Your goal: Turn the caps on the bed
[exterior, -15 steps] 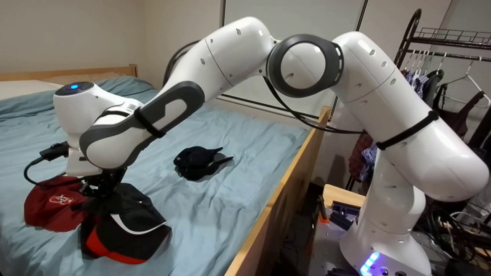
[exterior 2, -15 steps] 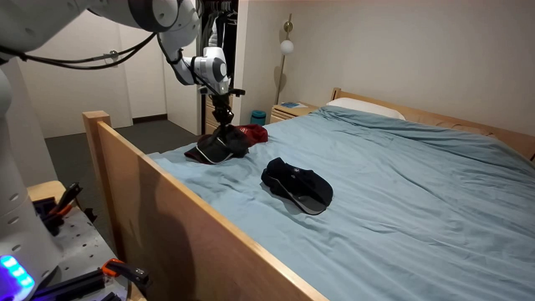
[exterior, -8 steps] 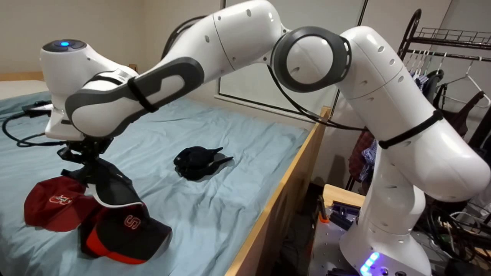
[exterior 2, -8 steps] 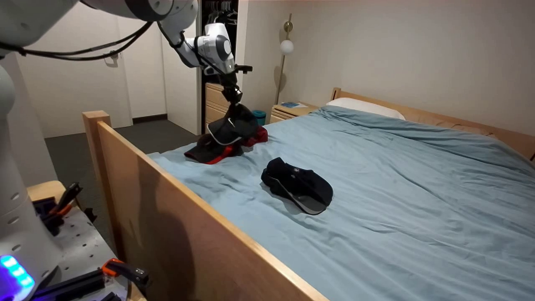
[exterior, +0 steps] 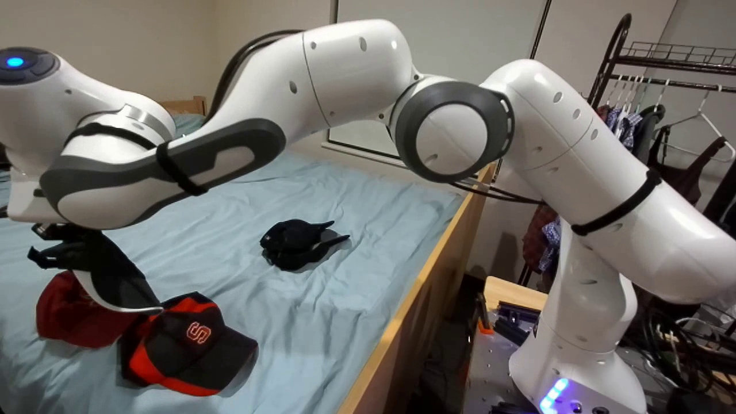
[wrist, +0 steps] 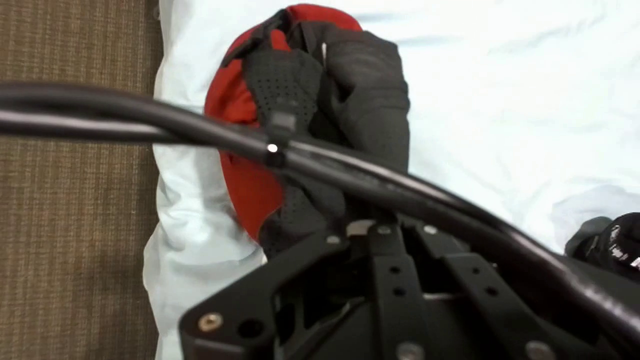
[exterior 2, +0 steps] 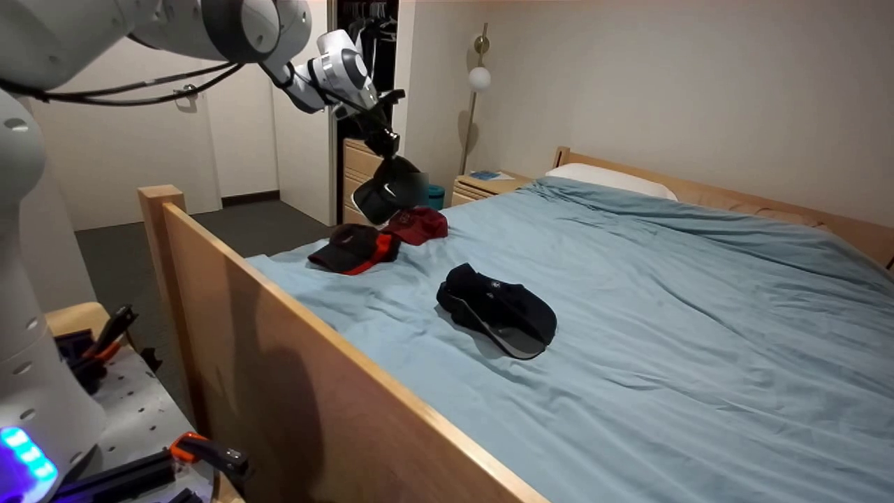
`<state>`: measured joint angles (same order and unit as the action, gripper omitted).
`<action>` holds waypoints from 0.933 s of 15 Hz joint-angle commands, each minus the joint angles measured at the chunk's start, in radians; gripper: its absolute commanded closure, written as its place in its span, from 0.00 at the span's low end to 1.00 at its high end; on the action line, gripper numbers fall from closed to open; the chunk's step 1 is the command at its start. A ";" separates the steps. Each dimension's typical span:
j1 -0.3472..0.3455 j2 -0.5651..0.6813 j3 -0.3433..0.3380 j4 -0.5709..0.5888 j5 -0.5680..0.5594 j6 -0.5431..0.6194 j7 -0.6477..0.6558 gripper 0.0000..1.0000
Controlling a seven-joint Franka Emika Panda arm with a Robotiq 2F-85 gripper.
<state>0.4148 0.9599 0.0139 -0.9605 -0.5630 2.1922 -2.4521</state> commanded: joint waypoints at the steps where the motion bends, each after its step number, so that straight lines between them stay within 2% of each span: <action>1: 0.043 0.117 -0.069 0.192 -0.050 -0.074 0.015 0.96; 3: 0.064 0.163 -0.120 0.254 -0.081 -0.093 0.022 0.96; 7: 0.098 0.237 -0.208 0.332 -0.227 -0.099 0.037 0.96; 14: 0.110 0.353 -0.240 0.412 -0.368 -0.129 0.056 0.96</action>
<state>0.5200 1.2287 -0.2026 -0.6495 -0.8720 2.0920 -2.4268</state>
